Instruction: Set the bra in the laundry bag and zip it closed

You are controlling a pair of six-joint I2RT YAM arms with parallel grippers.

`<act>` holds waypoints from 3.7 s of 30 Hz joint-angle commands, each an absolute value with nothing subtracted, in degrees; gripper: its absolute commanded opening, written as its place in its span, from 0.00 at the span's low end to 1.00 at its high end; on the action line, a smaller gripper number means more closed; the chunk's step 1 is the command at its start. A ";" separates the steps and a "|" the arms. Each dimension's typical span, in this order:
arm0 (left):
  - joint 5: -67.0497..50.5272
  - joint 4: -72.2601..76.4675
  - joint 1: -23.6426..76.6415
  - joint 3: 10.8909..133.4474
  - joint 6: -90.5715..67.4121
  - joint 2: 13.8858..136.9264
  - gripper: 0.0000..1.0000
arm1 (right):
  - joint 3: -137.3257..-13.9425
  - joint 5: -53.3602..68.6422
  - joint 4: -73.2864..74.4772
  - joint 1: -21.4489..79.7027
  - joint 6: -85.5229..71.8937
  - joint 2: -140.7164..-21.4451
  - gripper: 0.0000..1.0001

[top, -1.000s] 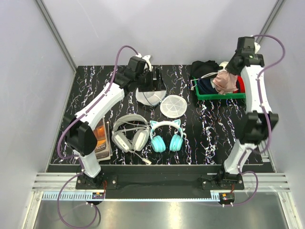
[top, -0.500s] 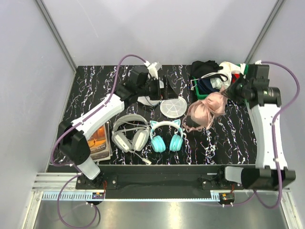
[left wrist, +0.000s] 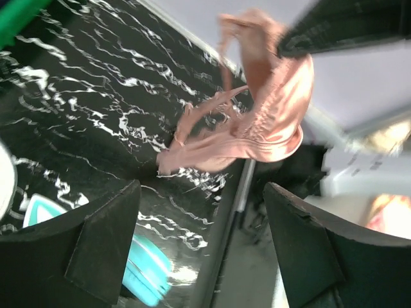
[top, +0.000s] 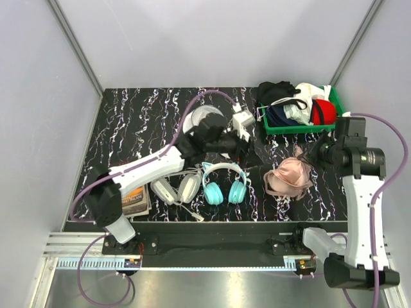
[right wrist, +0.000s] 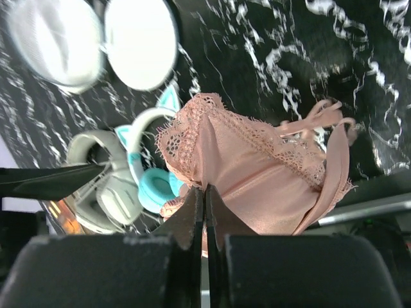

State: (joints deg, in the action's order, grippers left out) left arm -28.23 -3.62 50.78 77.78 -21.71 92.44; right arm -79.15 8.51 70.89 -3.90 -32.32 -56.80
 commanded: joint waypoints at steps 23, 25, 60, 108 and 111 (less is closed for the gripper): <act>-37.80 26.12 56.95 70.03 -1.32 102.92 0.34 | -79.36 20.40 75.49 -3.78 -31.11 -57.48 0.00; -37.09 21.65 56.95 72.50 -0.36 103.71 0.19 | -80.67 17.42 77.42 -3.78 -31.90 -56.96 0.00; -26.19 53.44 56.17 77.34 -71.10 127.34 0.00 | -55.11 -6.68 54.33 -3.78 -45.79 -58.34 0.00; -34.45 17.23 46.14 85.16 -51.15 127.34 0.83 | -70.57 3.95 41.22 -4.66 -42.00 -94.74 0.15; -35.94 18.54 46.14 88.50 -52.47 130.07 0.83 | -71.10 5.71 41.48 -4.66 -42.45 -96.15 0.37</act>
State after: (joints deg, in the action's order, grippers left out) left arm -33.36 15.81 46.57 83.33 -52.49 129.23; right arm -68.55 1.63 41.50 -4.54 -41.60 -94.30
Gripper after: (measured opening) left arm 0.827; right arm 0.204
